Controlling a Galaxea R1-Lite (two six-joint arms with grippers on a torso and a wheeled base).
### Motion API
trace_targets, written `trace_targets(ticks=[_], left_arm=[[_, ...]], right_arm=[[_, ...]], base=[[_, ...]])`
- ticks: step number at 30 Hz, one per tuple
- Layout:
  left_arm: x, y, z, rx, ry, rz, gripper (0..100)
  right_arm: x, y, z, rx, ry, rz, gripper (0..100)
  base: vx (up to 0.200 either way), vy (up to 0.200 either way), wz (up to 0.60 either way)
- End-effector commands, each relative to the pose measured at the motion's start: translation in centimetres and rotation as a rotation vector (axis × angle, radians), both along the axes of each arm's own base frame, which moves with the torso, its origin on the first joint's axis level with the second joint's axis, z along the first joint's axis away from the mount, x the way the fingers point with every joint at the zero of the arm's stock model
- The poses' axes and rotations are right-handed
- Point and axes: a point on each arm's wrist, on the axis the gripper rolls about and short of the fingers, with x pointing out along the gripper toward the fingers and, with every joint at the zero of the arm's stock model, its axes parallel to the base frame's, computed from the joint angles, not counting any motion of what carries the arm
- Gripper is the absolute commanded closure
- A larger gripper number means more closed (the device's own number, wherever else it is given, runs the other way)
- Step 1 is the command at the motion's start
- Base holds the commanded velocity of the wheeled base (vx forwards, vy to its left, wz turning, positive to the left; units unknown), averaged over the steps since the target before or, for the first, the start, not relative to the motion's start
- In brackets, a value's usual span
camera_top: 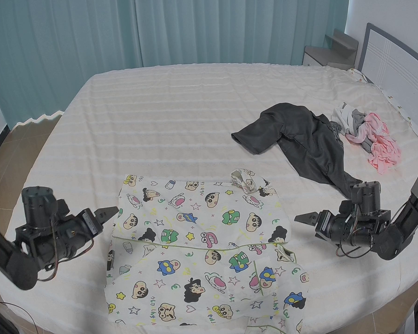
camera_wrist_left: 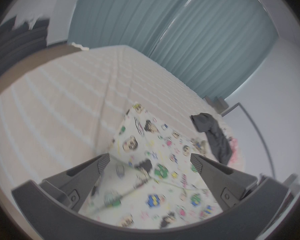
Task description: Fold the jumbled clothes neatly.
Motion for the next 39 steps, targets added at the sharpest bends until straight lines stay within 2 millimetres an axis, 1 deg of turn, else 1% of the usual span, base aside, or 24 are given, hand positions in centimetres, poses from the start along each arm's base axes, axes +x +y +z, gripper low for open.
trace_targets(ticks=[1, 5, 8, 12, 13, 16, 17, 18, 19, 21, 22, 23, 26, 28, 29, 31, 33, 35, 36, 37, 38, 39], left_arm=[[-6.6, 0.0, 1.5, -0.162, -0.014, -0.062, 0], [-7.7, 0.2, 0.9, -0.185, 0.015, -0.05, 0], [-8.3, 0.3, 0.6, -0.229, 0.041, -0.031, 0], [-8.7, 0.4, 0.9, -0.287, 0.036, -0.011, 0], [-8.8, 0.4, 1.0, -0.294, 0.032, -0.01, 0], [-9.4, 0.5, 1.2, -0.312, 0.023, -0.013, 0], [-9.6, 0.5, 1.1, -0.313, 0.023, -0.016, 0], [-9.6, 0.5, 1.1, -0.313, 0.022, -0.017, 0], [-9.9, 0.6, 1.0, -0.315, 0.026, -0.014, 0], [-10.1, 0.6, 1.2, -0.326, 0.022, -0.007, 0], [-10.1, 0.6, 1.2, -0.328, 0.021, -0.007, 0], [-10.3, 0.7, 1.5, -0.351, 0.004, -0.001, 0], [-10.8, 0.8, 2.0, -0.375, -0.029, -0.006, 0], [-11.1, 0.8, 2.3, -0.376, -0.041, -0.01, 0], [-11.2, 0.8, 2.3, -0.377, -0.042, -0.01, 0], [-11.4, 0.9, 2.4, -0.379, -0.049, -0.015, 0], [-11.5, 0.9, 2.4, -0.379, -0.049, -0.015, 0], [-11.5, 0.9, 2.4, -0.379, -0.049, -0.016, 0], [-11.5, 0.9, 2.4, -0.379, -0.049, -0.016, 0], [-11.5, 0.9, 2.5, -0.38, -0.049, -0.019, 0], [-11.5, 0.9, 2.5, -0.38, -0.049, -0.019, 0], [-11.5, 0.9, 2.4, -0.38, -0.048, -0.019, 0]], right_arm=[[-1.8, -0.1, -4.2, 0.006, 0.162, 0.068, 0], [-0.7, 0.3, -4.4, 0.017, 0.116, 0.074, 0], [0.7, 1.0, -4.7, 0.024, 0.076, 0.078, 0], [1.9, 1.9, -4.7, 0.026, 0.049, 0.097, 0], [2.0, 2.1, -4.6, 0.027, 0.046, 0.102, 0], [2.2, 3.8, -4.4, 0.027, 0.041, 0.151, 0], [2.2, 4.5, -4.3, 0.027, 0.045, 0.168, 0], [2.3, 4.6, -4.3, 0.027, 0.045, 0.173, 0], [2.3, 5.8, -3.9, 0.029, 0.042, 0.202, 0], [2.3, 7.1, -3.6, 0.028, 0.035, 0.232, 0], [2.3, 7.2, -3.5, 0.028, 0.033, 0.236, 0], [2.3, 8.4, -3.4, 0.018, 0.022, 0.25, 0], [2.2, 10.1, -3.0, -0.011, -0.007, 0.251, 0], [1.8, 11.3, -2.6, -0.03, -0.032, 0.252, 0], [1.8, 11.4, -2.5, -0.032, -0.033, 0.251, 0], [1.4, 12.6, -1.8, -0.038, -0.068, 0.255, 0], [1.2, 13.2, -1.2, -0.037, -0.089, 0.26, 0], [0.5, 14.6, -0.4, -0.038, -0.113, 0.28, 0], [0.5, 14.6, -0.4, -0.038, -0.113, 0.28, 0], [0.2, 15.8, 0.1, -0.045, -0.124, 0.296, 0], [0.0, 16.4, 0.2, -0.049, -0.124, 0.305, 0], [0.0, 16.6, 0.2, -0.052, -0.12, 0.31, 0]], base=[[0.0, 0.0, 0.0], [0.0, 0.0, 0.0], [0.0, 0.0, 0.0], [0.0, 0.0, 0.0], [0.0, 0.0, 0.0], [0.0, 0.0, 0.0], [0.0, 0.0, 0.0], [0.0, 0.0, 0.0], [0.0, 0.0, 0.0], [0.0, 0.0, 0.0], [0.0, 0.0, 0.0], [0.0, 0.0, 0.0], [0.0, 0.0, 0.0], [0.0, 0.0, 0.0], [0.0, 0.0, 0.0], [0.0, 0.0, 0.0], [0.0, 0.0, 0.0], [0.0, 0.0, 0.0], [0.0, 0.0, 0.0], [0.0, 0.0, 0.0], [0.0, 0.0, 0.0], [0.0, 0.0, 0.0]])
